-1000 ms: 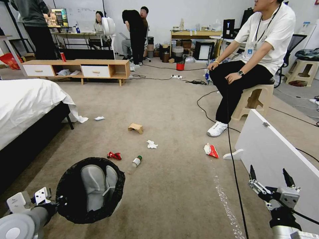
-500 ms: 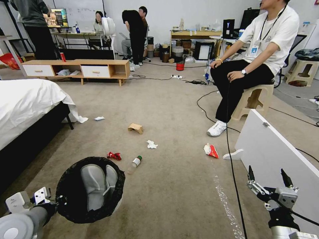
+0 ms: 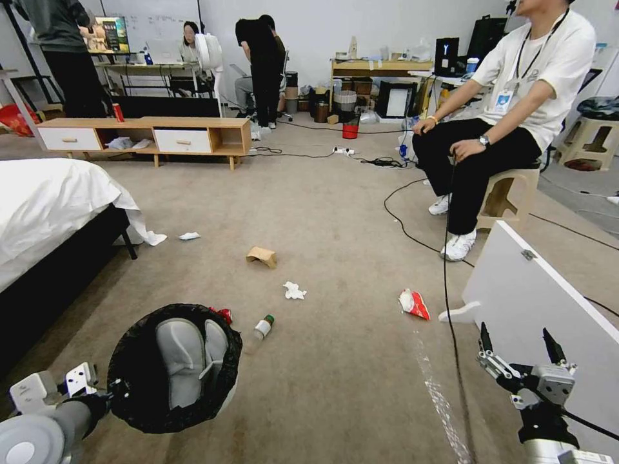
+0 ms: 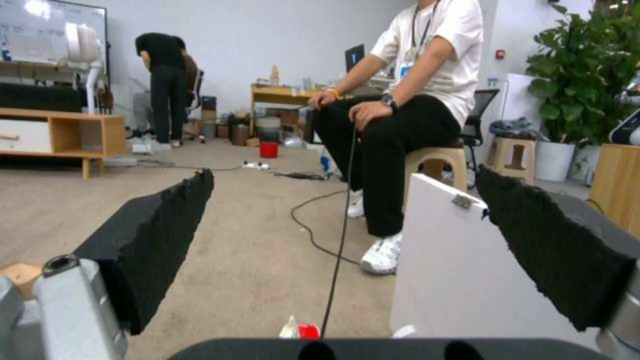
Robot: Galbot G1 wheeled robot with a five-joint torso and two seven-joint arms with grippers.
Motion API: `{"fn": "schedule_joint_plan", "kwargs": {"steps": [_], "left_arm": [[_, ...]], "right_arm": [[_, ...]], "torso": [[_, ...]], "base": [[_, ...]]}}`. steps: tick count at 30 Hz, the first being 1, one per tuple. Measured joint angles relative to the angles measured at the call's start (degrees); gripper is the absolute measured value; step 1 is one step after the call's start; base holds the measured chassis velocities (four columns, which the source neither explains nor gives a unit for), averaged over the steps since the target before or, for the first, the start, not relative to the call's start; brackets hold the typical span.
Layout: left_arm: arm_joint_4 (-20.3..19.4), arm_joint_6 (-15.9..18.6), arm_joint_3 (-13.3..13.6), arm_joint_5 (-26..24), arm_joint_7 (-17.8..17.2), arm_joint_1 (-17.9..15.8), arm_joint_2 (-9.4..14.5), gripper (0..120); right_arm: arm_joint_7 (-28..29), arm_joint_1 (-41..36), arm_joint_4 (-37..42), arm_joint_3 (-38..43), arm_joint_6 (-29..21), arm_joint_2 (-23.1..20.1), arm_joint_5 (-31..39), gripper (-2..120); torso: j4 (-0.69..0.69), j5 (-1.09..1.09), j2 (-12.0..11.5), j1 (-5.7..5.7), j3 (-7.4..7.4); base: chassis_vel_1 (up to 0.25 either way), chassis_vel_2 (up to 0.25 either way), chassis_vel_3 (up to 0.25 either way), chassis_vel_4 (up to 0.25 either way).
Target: Pick up the trash bin and place the garbage on the floor into it.
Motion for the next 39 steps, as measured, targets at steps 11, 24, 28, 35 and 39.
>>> {"fn": "schedule_joint_plan", "kwargs": {"steps": [11,24,28,35,39], "left_arm": [[0.3,0.0,-0.1,0.2,0.5,-0.1,0.0,0],[0.6,0.0,-0.1,0.2,0.6,-0.1,-0.1,0],[0.6,0.0,-0.1,0.2,0.6,-0.1,-0.1,0],[0.6,0.0,-0.1,0.2,0.6,-0.1,-0.1,0],[0.6,0.0,-0.1,0.2,0.6,-0.1,-0.1,0]], "right_arm": [[-0.1,0.3,-0.3,-0.3,0.2,0.1,0.0,100],[-0.1,0.6,-0.6,-0.4,0.2,-0.1,0.2,100],[-0.1,0.7,-0.7,-0.3,0.2,-0.3,0.3,100],[-0.1,0.9,-0.7,-0.3,0.1,-0.3,0.4,100],[-0.1,0.9,-0.8,-0.3,0.0,-0.3,0.4,100]], "torso": [[0.0,0.0,0.0,0.0,0.0],[0.0,0.0,0.0,0.0,-0.01],[0.0,0.0,0.0,0.0,0.0],[0.0,0.0,0.0,0.0,0.0],[0.0,0.0,0.0,0.0,0.0]], "base": [[-0.141,0.139,0.133,-0.142],[-0.031,0.024,0.03,-0.022],[0.0,0.0,0.0,0.0],[0.019,0.022,0.023,0.021],[0.07,0.059,0.055,0.06]]}}
